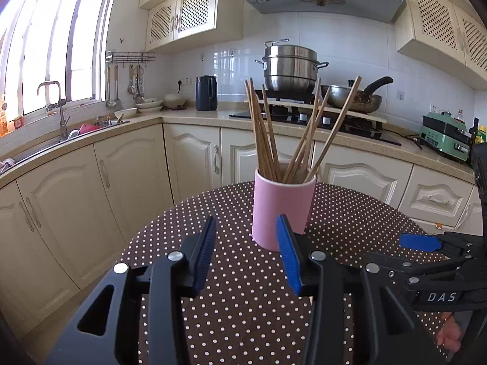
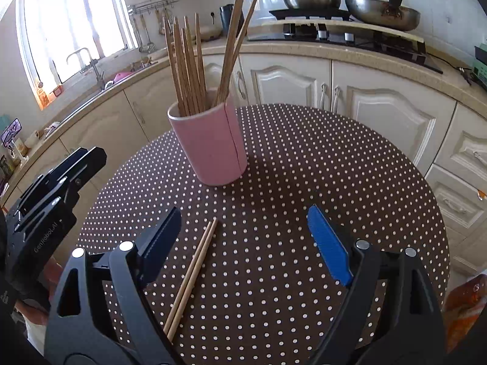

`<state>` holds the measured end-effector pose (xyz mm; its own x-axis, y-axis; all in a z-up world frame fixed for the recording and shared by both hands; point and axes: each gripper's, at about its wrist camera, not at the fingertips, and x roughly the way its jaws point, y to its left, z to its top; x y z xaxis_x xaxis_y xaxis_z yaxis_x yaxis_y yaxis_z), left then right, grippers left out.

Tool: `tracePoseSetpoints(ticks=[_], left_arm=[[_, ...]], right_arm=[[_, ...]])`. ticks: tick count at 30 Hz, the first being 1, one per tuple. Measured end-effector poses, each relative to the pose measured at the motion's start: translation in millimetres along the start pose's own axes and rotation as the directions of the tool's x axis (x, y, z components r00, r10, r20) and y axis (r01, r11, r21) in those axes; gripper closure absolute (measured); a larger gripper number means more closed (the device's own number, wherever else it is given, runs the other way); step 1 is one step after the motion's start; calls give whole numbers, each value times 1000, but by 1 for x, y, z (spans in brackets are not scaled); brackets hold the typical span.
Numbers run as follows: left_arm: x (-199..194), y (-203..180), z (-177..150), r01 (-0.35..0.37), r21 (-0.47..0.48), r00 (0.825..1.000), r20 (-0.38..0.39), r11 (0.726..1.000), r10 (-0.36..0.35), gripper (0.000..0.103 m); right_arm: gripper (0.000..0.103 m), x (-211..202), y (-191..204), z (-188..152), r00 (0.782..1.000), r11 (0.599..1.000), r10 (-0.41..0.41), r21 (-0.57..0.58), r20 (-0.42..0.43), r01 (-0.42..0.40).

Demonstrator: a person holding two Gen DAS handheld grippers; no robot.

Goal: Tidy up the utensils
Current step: 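Move both open grippers back down to the last loose chopsticks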

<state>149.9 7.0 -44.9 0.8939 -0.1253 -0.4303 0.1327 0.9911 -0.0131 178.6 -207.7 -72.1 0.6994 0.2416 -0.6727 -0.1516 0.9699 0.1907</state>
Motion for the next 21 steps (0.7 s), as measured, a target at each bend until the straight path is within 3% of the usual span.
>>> tracePoseSetpoints(ticks=[11, 21], left_arm=[[6, -1, -45, 10, 9, 988, -153, 1000, -8, 62], [2, 6, -56, 54, -33, 972, -228, 998, -60, 62]], right_arm=[[19, 30, -3, -50, 988, 998, -21, 48, -151, 28], [18, 35, 27, -62, 987, 998, -56, 1, -150, 57]])
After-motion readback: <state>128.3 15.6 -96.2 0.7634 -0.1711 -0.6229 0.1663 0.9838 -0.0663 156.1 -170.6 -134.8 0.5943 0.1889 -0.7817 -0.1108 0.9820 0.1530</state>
